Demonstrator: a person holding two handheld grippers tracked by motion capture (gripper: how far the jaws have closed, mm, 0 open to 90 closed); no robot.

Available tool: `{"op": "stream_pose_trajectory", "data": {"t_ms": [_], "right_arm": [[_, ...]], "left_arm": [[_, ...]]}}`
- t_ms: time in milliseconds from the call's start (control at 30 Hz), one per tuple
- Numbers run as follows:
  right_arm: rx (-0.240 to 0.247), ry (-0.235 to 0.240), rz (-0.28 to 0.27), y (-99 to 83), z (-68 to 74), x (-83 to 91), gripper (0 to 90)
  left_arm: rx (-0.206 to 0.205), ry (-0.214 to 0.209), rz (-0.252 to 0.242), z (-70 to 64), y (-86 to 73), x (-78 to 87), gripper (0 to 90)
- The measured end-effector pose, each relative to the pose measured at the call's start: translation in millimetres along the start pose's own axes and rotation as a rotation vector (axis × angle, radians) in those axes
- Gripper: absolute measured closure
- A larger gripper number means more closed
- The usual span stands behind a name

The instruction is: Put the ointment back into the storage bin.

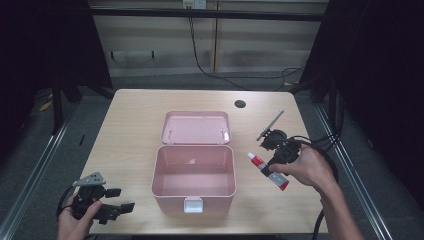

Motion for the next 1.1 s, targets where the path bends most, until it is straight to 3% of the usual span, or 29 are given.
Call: {"op": "stream_pose_trajectory", "data": {"t_ms": [367, 633, 900, 1100], "right_arm": [[0.056, -0.004, -0.02, 15.0, 12.9, 14.9, 71.3], [0.126, -0.003, -0.039, 23.3, 29.3, 32.5, 71.3], [0.168, 0.007, -0.04, 30.8, 41.5, 34.1, 71.3], [0.227, 0.023, -0.029, 42.4, 60.9, 35.2, 71.3]], "left_arm": [[-0.002, -0.001, 0.001, 0.4, 0.0, 0.0, 16.5], [-0.005, -0.002, 0.003, 0.4, -0.1, 0.0, 16.5], [0.0, -0.003, 0.0, 0.4, 0.1, 0.1, 16.6], [-0.001, -0.006, 0.0, -0.1, 0.1, 0.0, 16.5]]}}
Point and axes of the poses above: each handheld gripper's, and its own axes: x roughly backward along the jaws, y roughly out of its top, z roughly to its left, the point moved 6 cm from there along -x, roughly forward along the jaws, and after that the axes turned 14 degrees about -x, right-handed, at the moved point
